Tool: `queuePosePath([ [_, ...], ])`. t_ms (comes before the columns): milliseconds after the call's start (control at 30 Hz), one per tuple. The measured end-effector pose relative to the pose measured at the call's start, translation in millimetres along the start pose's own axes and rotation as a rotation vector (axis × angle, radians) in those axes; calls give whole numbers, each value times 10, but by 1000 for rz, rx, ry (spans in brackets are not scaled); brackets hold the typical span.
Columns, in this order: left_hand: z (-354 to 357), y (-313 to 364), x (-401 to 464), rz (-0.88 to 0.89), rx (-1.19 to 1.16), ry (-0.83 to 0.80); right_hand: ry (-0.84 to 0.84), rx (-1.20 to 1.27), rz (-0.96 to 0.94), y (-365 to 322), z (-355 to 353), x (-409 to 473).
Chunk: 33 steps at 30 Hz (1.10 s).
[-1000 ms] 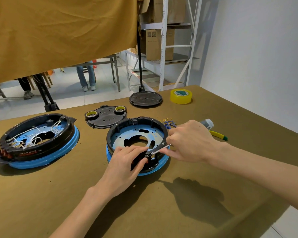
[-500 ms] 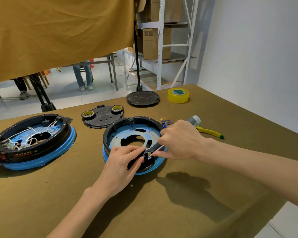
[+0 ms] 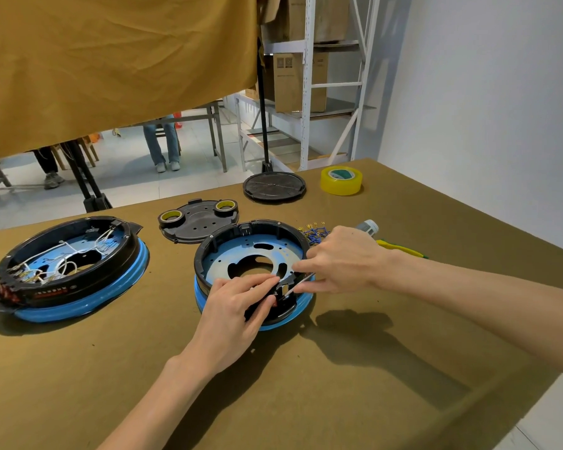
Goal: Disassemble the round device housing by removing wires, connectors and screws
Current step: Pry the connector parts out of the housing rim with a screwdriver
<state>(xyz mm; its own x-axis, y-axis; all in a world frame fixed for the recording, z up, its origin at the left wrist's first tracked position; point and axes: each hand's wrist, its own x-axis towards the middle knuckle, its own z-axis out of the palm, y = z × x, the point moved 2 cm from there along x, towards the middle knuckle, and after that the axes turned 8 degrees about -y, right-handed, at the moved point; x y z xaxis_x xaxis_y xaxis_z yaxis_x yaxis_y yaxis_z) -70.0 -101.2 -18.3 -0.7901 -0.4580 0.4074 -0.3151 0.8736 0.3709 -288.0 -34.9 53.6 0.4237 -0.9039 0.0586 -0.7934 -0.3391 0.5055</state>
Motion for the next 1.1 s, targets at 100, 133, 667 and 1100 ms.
queuePosePath([
  [100, 8, -6, 3, 3, 6, 13, -28, -26, -83, 32, 2, 39],
  [133, 12, -10, 4, 6, 6, 18, -27, -25, -110, 37, 1, 45],
  [667, 32, -36, -2, 19, 18, 34, -105, -3, -140, 91, 65, 96],
  [1100, 51, -55, -8, -1, -20, 77, 139, 182, -86, 66, 237, 16],
])
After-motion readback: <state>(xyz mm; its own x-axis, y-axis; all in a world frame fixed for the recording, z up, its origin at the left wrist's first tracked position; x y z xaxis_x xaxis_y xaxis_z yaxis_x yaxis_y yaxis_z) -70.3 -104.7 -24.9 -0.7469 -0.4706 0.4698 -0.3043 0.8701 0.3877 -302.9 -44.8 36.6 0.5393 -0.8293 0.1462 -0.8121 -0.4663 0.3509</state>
